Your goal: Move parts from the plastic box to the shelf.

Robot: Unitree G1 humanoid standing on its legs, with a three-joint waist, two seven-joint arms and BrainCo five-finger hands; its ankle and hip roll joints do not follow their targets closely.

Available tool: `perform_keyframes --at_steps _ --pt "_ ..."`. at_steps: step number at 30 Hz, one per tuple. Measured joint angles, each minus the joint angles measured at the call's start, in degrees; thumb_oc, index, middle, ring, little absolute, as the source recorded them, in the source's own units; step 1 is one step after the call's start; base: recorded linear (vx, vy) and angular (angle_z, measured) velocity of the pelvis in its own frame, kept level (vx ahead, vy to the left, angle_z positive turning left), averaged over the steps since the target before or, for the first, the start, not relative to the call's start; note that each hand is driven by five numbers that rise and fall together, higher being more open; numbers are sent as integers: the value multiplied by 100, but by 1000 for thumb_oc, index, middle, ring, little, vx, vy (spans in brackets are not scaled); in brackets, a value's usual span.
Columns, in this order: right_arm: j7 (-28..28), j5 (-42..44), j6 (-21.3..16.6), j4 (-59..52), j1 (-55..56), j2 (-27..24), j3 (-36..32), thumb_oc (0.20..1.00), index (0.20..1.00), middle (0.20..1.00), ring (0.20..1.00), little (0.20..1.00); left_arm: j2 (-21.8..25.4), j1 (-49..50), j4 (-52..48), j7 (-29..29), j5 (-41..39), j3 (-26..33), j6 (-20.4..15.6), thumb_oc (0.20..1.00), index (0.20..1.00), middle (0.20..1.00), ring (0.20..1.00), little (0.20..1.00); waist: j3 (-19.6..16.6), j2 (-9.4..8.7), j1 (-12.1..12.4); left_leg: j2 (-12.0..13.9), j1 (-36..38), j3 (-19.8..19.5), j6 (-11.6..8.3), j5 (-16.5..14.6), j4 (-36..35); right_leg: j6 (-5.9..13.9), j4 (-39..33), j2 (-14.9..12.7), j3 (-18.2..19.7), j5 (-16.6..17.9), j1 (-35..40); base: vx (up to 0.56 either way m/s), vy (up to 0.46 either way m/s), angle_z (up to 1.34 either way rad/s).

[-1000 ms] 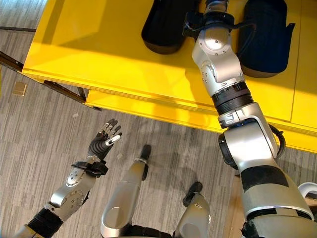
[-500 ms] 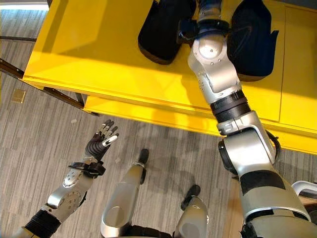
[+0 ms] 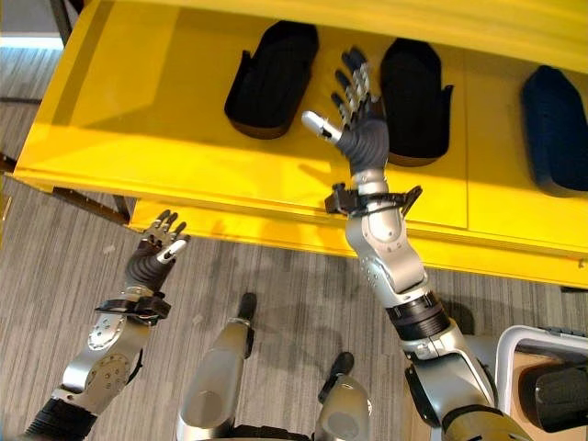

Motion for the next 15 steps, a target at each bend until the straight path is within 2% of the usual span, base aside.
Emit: perform_keyframes --at_steps 3,6,10,12,15 --pt "248 188 0 -207 519 -6 -31 1000 1000 1000 1000 1000 13 99 -222 -5 6 271 -56 1000 1000 1000 1000 1000 -175 21 -116 7 30 19 1 -11 -54 12 -212 54 -15 81 96 6 -1 -4" --pt "349 205 3 -238 618 -3 -113 1000 1000 1000 1000 1000 -2 14 -238 -13 9 211 -32 1000 1000 1000 1000 1000 -258 24 -199 68 69 35 -22 -20 -93 19 -239 75 -5 93 102 52 -32 -3" --pt "848 485 -18 -847 1653 72 -415 1000 1000 1000 1000 1000 -225 203 -755 -9 246 739 -97 1000 1000 1000 1000 1000 -409 -44 -123 65 189 134 -25 -19 -189 22 -397 81 49 145 198 36 -12 -10" --pt "957 589 -18 -832 1787 67 -423 1000 1000 1000 1000 1000 -234 2 -797 -7 443 779 -192 1000 1000 1000 1000 1000 -501 -21 -290 88 224 161 -28 -23 -199 37 -455 97 76 184 228 28 -10 -11" --pt "1153 662 4 -838 2101 63 -392 1000 1000 1000 1000 1000 -229 -299 -883 25 748 836 -253 1000 1000 1000 1000 1000 -595 -40 -349 147 240 189 -44 -33 -203 30 -474 153 125 198 225 12 -5 -10"
